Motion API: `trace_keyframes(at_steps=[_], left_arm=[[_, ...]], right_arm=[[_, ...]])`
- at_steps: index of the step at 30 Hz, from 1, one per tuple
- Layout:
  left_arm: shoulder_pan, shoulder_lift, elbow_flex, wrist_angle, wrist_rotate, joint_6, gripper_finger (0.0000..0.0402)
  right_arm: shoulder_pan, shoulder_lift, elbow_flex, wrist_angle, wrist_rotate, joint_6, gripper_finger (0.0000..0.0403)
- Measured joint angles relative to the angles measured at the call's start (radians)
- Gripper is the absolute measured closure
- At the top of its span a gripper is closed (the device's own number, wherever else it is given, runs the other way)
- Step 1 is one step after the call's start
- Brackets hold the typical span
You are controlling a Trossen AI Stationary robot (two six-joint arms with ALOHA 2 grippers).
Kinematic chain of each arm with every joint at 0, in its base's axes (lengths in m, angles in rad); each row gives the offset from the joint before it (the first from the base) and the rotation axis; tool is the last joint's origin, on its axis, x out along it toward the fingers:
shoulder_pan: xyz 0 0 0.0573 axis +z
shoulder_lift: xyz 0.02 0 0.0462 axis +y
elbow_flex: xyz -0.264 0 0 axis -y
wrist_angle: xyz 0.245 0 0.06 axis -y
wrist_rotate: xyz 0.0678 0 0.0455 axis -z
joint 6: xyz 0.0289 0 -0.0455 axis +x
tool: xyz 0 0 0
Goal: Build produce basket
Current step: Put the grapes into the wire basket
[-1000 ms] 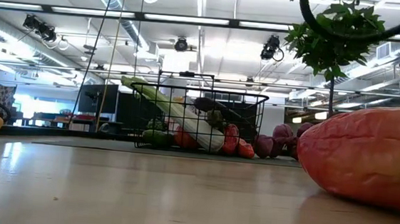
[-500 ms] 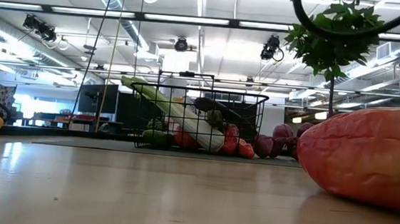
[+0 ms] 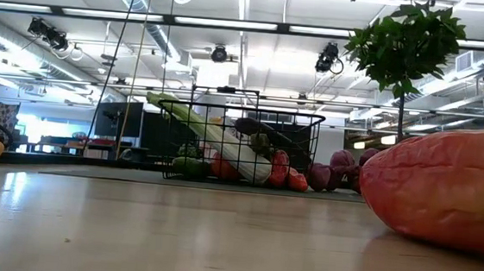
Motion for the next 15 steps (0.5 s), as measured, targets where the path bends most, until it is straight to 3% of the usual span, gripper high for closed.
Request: trace_keyframes(at_steps=[6,15], left_arm=[[0.014,-0.062,0.0,-0.009,-0.012,0.018,0.0111],[0.057,-0.14,0.001,-0.058,-0.12,0.08,0.0111]], right_arm=[[-0.099,-0.015,0.137,-0.175,0.082,-0.147,0.0309],[-0.369,-0.017,0.297,-0.282,0.163,-0.413,0.0311]])
